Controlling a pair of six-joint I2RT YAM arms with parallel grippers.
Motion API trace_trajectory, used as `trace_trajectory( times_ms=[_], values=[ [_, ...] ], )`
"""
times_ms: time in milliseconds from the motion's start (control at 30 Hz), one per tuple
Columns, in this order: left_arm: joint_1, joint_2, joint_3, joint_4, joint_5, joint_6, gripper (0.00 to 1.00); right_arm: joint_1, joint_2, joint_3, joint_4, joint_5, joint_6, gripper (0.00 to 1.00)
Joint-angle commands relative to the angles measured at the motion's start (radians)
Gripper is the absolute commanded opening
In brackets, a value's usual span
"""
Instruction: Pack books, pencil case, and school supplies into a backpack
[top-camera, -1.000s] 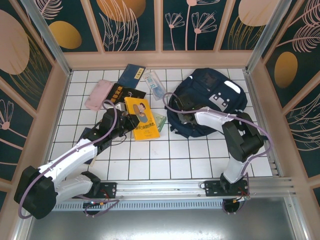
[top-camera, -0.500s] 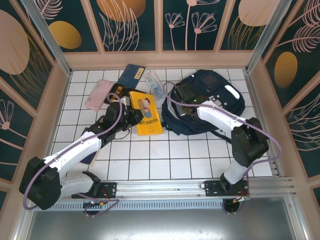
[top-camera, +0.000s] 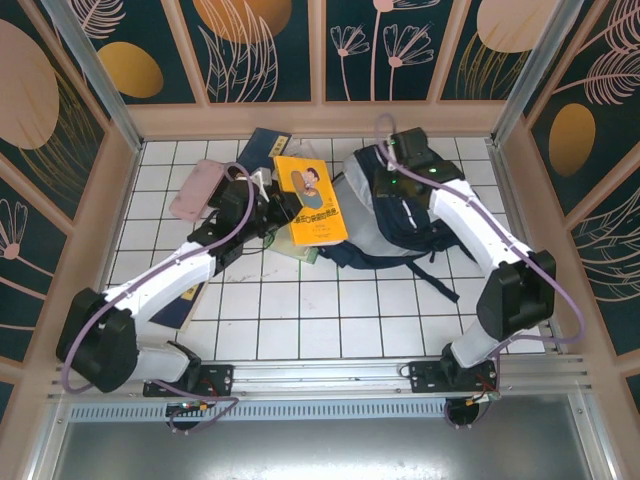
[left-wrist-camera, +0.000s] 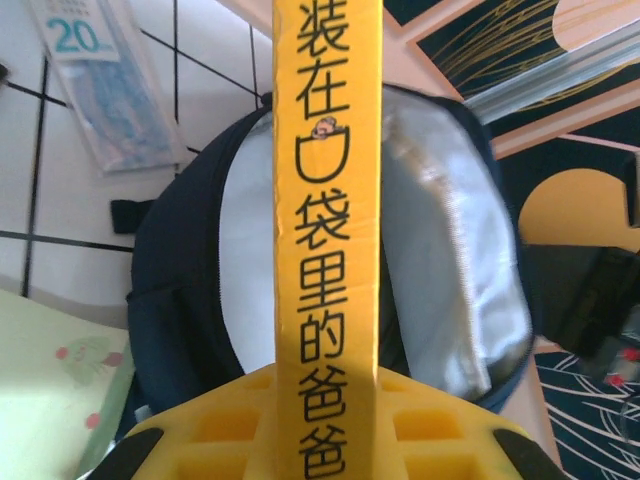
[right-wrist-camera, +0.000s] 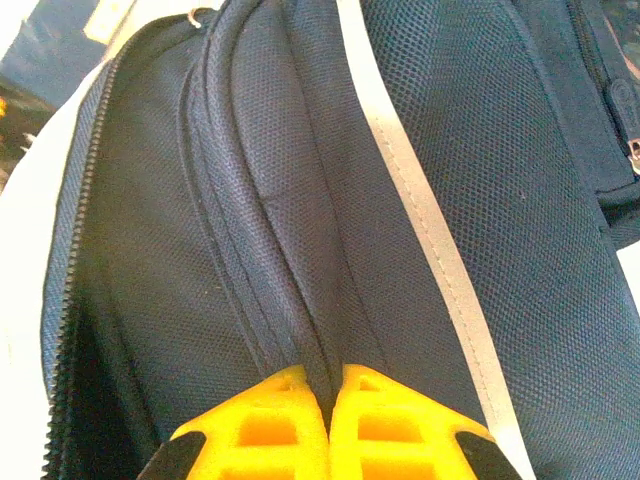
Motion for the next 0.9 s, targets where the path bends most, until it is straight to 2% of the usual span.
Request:
trace_trajectory(
  times_ms=[0,100,433,633,867],
  values=[
    [-0.003,0.079,0.039,0.250,0.078,-0.100,0.00,-0.058,-0.069,0.066,0.054,-0.189,0.097,0.00],
    [-0.007,0.161,0.065,0.327,0.086,-0.143,0.00,-0.097,-0.067,0.074,0.061,-0.274,0.132,0.00],
    [-0.073,0.453,0.242,0.598,0.139,-0.266,0.00,-0.167,-0.060,0.105,0.084,-0.414,0.224,0.00],
    [-0.114,0.600,0.357,0.617,0.092,-0.290,0.00,-0.214,-0.064,0.110,0.127,-0.503,0.305,0.00],
    [-0.155,0.764,0.509,0.614,0.017,-0.334,0.00,-0.235,-0.063,0.114,0.155,-0.543,0.355,0.00]
  ],
)
